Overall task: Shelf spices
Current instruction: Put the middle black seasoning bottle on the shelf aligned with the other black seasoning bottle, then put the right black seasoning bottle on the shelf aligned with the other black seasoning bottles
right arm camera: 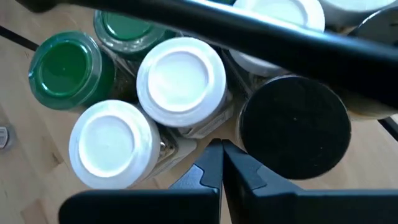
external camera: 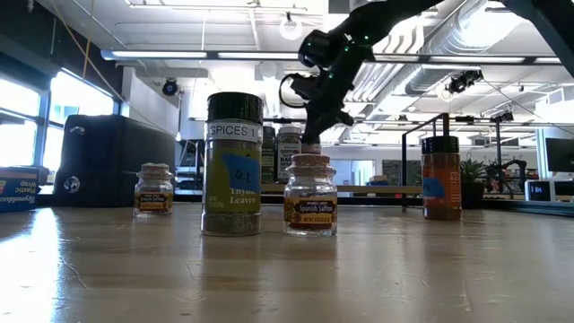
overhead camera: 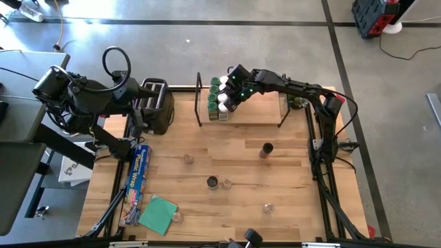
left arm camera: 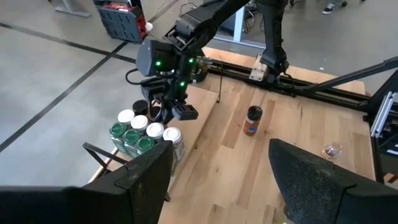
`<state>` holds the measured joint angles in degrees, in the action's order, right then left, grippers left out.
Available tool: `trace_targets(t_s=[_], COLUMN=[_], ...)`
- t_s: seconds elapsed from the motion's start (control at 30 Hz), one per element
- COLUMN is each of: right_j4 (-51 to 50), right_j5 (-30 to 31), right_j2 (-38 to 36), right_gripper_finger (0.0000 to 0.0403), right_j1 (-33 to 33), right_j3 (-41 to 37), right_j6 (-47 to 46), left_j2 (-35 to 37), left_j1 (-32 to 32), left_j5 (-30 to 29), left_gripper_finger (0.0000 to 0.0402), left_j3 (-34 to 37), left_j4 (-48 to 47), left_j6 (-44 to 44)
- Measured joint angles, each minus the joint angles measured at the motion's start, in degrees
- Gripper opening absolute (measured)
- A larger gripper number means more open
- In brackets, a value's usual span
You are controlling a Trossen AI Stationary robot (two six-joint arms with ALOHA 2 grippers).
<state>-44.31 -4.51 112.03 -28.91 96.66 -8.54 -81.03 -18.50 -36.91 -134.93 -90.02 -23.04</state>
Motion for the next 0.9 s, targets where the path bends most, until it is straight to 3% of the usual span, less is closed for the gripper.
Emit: trace_targets(t_s=[0.27,0.5,0.73,0.9], right_j4=[-0.9,-6.8,-32.3,-45.9], right_j5=[0.0,0.2,0.6,-1.6], right_j2=[-1.6,-12.5,-18.5,-18.8], right_gripper_finger=[0.0000,0.0000,0.0004,0.0068], right_j1=[1.2,7.5,14.8,16.1], right_j3=[0.0,0.0,0.0,-0.2], right_j6=[-0.5,-0.9,-2.4,-2.5], left_j2=[0.0,0.0,0.0,0.0], left_j1=[0.0,0.0,0.0,0.0], left_j5=[0.0,0.2,0.2,0.2], left_gripper_finger=[0.0262,0.0262,0.0262,0.0262], left_j3=[0.0,0.0,0.0,0.0], left_j4=[0.0,0.0,0.0,0.0], left_j6=[-0.4,0.1,4.1,6.8])
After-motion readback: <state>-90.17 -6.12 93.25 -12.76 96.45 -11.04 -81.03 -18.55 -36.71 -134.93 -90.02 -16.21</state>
